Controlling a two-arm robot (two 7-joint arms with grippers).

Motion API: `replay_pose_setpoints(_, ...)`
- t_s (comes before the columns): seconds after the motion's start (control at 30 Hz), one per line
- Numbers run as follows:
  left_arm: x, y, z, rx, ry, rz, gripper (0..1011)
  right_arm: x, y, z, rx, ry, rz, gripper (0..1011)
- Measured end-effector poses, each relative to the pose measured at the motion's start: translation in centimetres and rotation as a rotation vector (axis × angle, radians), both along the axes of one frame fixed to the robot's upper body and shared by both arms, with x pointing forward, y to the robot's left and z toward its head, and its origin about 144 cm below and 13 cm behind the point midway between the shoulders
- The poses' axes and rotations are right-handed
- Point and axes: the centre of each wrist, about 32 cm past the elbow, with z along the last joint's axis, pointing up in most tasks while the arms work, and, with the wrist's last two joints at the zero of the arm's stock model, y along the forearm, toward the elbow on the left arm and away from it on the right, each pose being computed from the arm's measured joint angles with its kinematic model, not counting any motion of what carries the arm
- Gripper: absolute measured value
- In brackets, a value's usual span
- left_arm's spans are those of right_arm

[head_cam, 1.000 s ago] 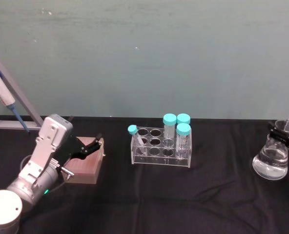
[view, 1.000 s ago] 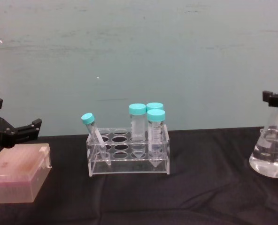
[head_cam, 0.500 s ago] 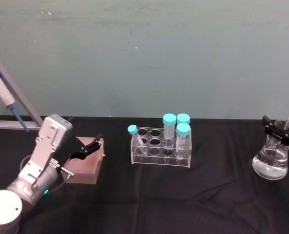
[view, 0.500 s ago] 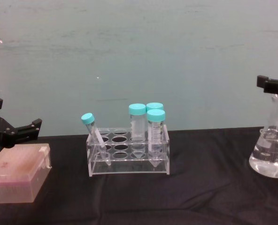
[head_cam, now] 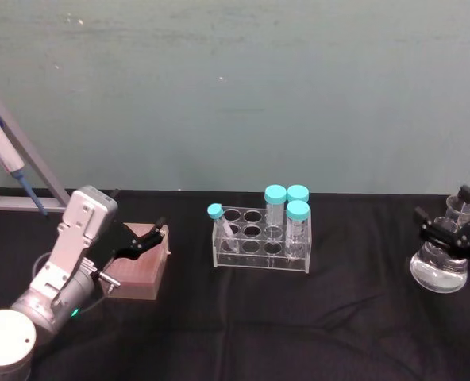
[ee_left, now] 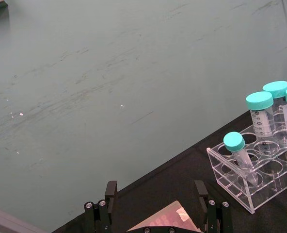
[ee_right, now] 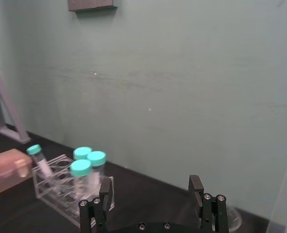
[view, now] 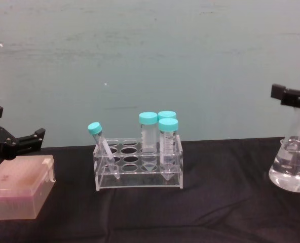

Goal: Place the experimental apparatus aside using one hand.

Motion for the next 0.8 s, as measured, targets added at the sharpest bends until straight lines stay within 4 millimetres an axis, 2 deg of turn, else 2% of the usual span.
replay_pose_setpoints(0.37, 0.0, 0.0, 0.0, 0.0, 0.0, 0.0, 1000, -3.0, -0.9, -0.5, 0.039, 0.11, 0.051, 1000)
replay_pose_setpoints(0.53, 0.0, 0.0, 0.0, 0.0, 0.0, 0.0, 1000, -5.1, -2.4, -0.6, 0.037, 0.198, 0.011, 1000)
replay_pose_setpoints(0.8, 0.0, 0.0, 0.0, 0.0, 0.0, 0.0, 1000, -6.1, -3.0, -0.9, 0.024, 0.238, -0.045, 1000)
